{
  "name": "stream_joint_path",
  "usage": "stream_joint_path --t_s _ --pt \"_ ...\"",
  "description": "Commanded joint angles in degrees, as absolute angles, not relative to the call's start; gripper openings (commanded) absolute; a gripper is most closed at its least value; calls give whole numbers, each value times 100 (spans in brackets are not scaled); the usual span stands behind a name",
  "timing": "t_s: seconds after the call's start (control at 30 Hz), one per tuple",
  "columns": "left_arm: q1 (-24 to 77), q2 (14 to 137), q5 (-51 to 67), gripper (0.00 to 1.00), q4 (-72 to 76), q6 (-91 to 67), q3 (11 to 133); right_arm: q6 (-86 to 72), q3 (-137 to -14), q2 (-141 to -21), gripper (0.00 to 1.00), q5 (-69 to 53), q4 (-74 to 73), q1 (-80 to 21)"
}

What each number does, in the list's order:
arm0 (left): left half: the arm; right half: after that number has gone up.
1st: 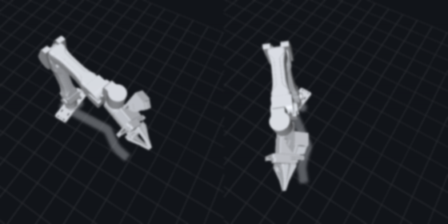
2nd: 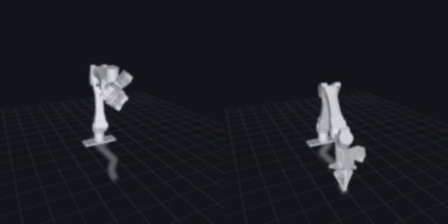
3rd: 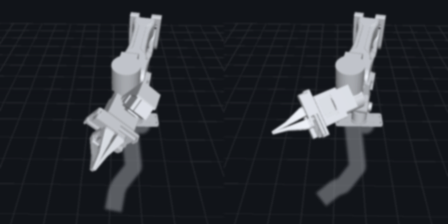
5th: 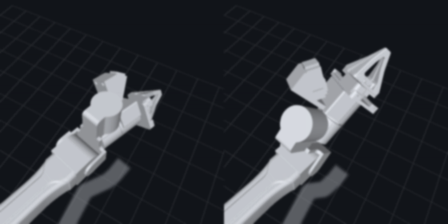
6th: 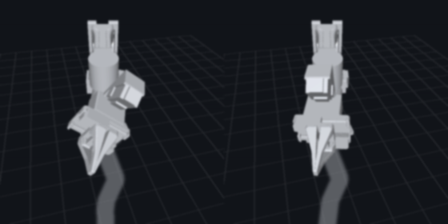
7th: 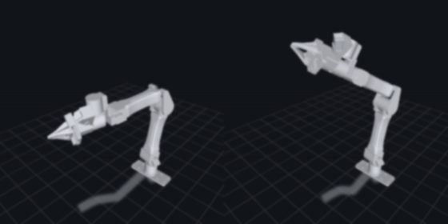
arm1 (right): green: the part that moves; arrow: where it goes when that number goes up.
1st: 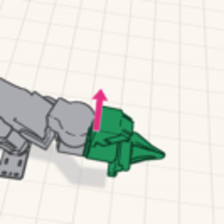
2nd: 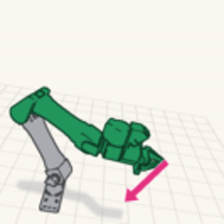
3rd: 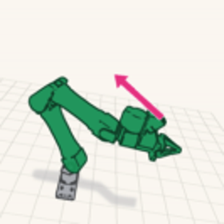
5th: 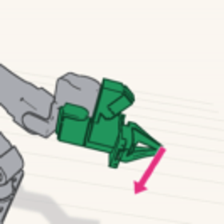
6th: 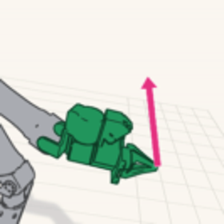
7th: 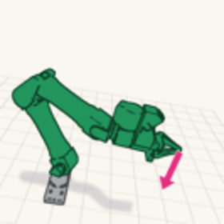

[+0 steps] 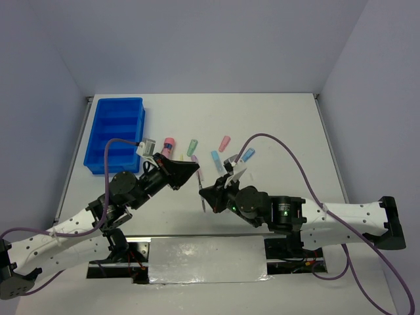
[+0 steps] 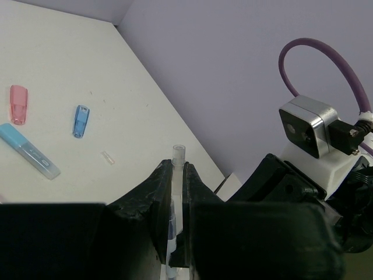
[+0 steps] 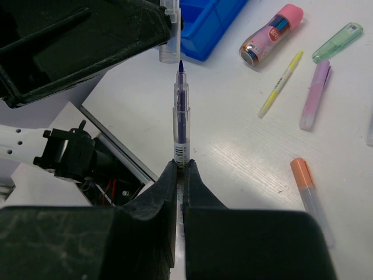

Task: Sort the stationery into containers
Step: Close the pen cap on the pen.

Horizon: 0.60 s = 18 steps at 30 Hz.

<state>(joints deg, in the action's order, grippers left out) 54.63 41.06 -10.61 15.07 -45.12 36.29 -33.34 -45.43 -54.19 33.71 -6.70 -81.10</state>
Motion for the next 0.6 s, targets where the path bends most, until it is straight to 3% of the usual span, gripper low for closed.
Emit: stream_joint_path --t_s 0.0,0.57 --pt "5467 4122 -1011 0 1881 -4430 3647 -3287 -4860 -5379 0 3542 -668 -8095" --pt "5475 4052 -1160 0 1811 -4359 3674 -3278 -4931 -5414 0 3463 -677 -8086"
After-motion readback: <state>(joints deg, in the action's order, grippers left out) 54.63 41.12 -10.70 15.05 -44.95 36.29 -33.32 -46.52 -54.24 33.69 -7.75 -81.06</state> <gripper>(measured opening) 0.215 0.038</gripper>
